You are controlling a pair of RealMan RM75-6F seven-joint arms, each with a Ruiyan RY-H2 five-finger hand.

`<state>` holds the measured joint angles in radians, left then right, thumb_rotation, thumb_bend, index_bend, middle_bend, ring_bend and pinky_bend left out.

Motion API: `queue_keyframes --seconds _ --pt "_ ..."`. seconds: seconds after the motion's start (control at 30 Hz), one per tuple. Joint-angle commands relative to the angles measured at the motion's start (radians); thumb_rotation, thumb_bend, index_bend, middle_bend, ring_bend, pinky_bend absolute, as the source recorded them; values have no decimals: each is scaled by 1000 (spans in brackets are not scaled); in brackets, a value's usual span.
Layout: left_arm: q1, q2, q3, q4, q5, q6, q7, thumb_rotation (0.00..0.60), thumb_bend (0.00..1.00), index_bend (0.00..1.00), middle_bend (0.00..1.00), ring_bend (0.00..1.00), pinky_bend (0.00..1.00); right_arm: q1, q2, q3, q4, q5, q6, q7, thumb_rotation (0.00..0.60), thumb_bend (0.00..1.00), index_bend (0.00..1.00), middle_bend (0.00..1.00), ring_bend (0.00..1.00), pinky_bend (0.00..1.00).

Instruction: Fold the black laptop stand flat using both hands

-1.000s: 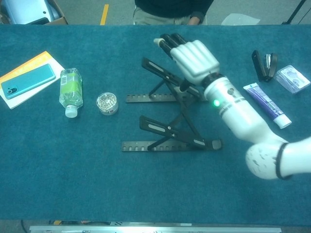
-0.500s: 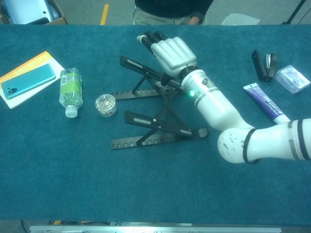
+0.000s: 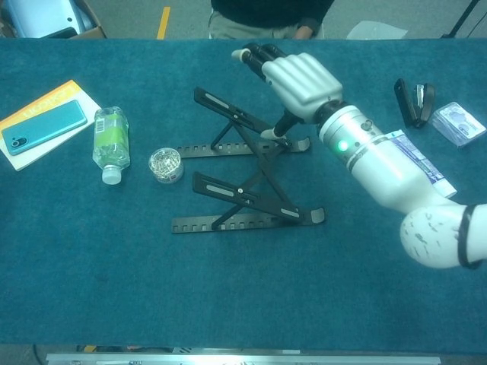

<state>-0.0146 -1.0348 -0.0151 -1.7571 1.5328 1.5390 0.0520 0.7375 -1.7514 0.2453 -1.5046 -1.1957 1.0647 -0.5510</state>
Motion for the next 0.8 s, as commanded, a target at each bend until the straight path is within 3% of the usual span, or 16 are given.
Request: queue_keyframes --seconds 0.03,0.53,0.8 --pt "1 3 0 -7 0 2 7 600 403 0 0 0 0 -20 32 -40 -94 -66 19 52 600 0 0 36 2 254" --pt "18 21 7 -20 -1 23 8 600 403 0 0 0 0 -64 162 -133 -397 -194 58 80 600 0 0 36 2 247" --pt "13 14 9 -27 9 17 19 600 403 0 0 0 0 -62 136 -171 -402 -224 36 56 600 0 0 36 2 245"
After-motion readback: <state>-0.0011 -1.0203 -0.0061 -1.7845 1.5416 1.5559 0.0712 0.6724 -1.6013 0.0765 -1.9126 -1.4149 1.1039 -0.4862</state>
